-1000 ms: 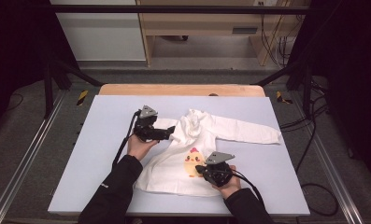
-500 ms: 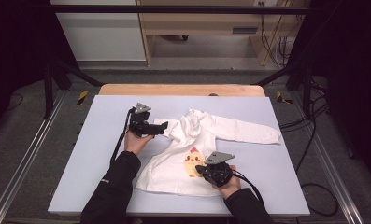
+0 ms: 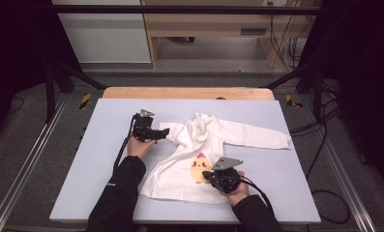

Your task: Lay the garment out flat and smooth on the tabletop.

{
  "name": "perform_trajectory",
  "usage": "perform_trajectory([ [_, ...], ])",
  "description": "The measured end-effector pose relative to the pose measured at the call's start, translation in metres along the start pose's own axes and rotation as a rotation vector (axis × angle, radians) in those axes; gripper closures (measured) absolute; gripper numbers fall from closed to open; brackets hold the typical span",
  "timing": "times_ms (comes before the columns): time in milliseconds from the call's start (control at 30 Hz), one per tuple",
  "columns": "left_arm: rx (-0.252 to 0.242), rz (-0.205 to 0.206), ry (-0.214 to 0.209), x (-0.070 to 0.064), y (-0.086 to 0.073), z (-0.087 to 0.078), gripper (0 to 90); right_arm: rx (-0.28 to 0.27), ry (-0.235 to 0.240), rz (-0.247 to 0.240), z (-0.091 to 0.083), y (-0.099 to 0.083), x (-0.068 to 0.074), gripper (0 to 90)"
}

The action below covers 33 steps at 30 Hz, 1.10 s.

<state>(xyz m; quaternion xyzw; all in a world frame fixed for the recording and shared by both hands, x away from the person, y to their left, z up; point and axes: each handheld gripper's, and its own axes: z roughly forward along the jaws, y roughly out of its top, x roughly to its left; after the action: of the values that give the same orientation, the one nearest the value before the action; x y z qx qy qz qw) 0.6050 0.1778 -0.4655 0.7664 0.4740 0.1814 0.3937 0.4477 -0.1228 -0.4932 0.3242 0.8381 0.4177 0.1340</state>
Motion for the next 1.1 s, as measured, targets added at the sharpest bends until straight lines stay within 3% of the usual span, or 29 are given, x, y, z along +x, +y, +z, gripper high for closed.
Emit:
perform_trajectory([
  [333,0.057,-0.009,-0.01,0.002,-0.006,0.011,38.6,-0.001,-0.001,-0.001,0.0,0.0,0.0,89.9],
  [900,0.067,-0.039,0.019,-0.001,-0.005,0.009,83.4,0.0,0.002,0.003,0.0,0.0,0.0,89.9],
  [1100,0.048,-0.031,-0.011,-0.003,-0.003,0.0,86.3,0.0,0.003,0.005,0.0,0.0,-0.001,89.9],
])
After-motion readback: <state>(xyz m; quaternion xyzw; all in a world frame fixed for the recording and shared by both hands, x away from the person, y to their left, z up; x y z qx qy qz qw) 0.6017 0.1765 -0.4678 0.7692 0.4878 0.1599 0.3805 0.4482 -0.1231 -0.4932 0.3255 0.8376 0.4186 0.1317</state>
